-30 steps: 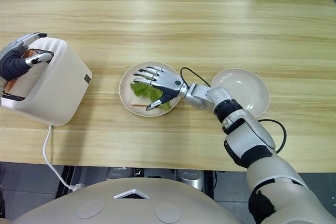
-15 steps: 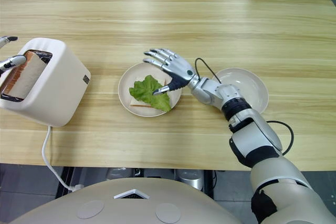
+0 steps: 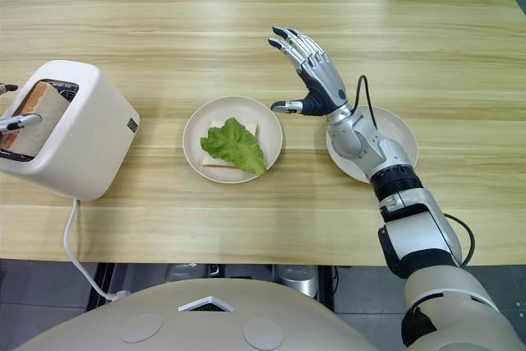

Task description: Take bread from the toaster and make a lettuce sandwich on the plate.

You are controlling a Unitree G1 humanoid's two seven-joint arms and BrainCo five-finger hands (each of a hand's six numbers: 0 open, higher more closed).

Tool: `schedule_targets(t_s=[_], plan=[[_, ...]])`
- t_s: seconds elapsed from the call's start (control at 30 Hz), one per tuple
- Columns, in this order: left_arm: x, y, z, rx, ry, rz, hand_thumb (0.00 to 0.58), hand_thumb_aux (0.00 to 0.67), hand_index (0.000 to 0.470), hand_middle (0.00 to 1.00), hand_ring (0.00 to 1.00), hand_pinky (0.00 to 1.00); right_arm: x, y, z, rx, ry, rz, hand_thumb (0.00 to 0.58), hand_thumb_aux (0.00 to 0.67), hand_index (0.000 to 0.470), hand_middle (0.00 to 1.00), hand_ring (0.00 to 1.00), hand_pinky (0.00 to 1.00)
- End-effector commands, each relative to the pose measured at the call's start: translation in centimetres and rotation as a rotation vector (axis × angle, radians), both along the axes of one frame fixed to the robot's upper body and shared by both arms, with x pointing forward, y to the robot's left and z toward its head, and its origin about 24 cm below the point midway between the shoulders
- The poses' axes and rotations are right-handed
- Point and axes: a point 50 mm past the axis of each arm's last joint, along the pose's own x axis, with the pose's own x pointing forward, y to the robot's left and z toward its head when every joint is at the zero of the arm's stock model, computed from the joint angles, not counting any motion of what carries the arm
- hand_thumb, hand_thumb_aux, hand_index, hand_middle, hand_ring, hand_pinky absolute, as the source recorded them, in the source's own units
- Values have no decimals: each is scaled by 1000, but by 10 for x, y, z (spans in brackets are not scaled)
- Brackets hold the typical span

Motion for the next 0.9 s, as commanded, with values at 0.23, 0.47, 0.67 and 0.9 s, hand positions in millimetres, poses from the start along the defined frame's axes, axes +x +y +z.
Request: schedule_targets(t_s=[0.23, 0.47, 0.67, 0.9], plan=[[6, -14, -13, -20, 56, -67, 580, 670, 460, 0, 0, 0, -1, -7, -1, -3, 10, -30, 0, 0, 0, 0, 0, 0], [13, -16, 4, -39, -48, -97, 580, 670, 460, 0, 0, 0, -2, -9, -1, -1, 8, -39, 0, 0, 0, 0, 0, 0], [27, -13, 48, -57, -203, -118, 580, 670, 460, 1000, 1000, 1000, -1, -7, -1, 3, 5, -41, 0, 0, 0, 0, 0, 0], [55, -18, 113, -151, -326, -228, 580, 670, 460, 1000, 1000, 1000, -1, -9, 3, 14, -12, -52, 0, 0, 0, 0, 0, 0]])
